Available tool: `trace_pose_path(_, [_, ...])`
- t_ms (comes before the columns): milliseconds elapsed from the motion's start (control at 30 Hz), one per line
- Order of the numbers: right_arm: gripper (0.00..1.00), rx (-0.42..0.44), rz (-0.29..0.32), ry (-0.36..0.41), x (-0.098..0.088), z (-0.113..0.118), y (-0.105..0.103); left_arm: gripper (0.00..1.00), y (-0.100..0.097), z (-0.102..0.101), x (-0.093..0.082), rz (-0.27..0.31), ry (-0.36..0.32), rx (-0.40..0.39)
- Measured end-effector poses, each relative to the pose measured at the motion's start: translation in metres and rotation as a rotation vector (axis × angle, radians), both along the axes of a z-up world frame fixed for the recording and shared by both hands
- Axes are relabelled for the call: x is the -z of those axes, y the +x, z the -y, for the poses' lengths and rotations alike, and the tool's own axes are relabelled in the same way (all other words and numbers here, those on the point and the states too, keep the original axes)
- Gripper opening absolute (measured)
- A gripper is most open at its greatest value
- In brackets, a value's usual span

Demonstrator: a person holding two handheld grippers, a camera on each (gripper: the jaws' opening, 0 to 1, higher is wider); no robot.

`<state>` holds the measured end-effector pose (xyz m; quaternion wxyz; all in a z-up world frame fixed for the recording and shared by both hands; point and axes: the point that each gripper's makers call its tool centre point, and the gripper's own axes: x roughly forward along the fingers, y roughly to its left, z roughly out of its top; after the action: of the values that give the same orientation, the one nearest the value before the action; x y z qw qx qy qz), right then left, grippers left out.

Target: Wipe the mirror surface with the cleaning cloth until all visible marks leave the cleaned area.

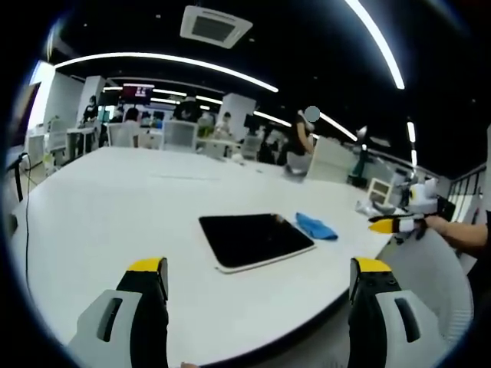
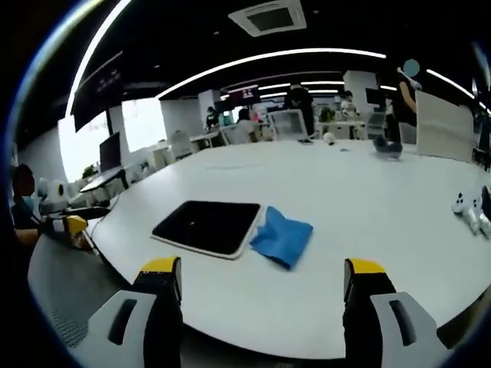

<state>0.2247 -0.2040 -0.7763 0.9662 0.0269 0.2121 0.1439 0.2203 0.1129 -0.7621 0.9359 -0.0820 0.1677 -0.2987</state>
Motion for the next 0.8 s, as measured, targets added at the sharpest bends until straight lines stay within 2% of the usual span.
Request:
trace_pose_path(233, [0.86, 0.000, 0.002, 0.011, -0.0001, 0.0002, 0.0012, 0.99, -0.0010, 0.0020, 0.0022, -0.013, 0.007, 0.013])
trace_pose_path(433, [0.84, -0.007, 0.006, -0.013, 0.0002, 0.0023, 0.0032, 0.99, 0.0001, 0.0006, 0.0005, -0.003, 0.005, 0.003])
trace_pose_path(567, [0.78, -0.011, -0.007, -0.038, 0.0016, 0.0024, 0.0023, 0.99, 0.0019, 0.0001, -0.0026, 0.016, -0.003, 0.000])
trace_pose_path(667, [0.70, -0.003, 0.001, -0.067, 0.0000, 0.0064, 0.0036, 0.99, 0.0020, 0.0011, -0.0035, 0.021, -0.003, 0.006])
trace_pose_path(800, [0.67, -0.016, -0.006, -0.094, -0.0004, 0.0039, 0.0029, 0.99, 0.0020, 0.0000, -0.0047, 0.027, -0.012, 0.002])
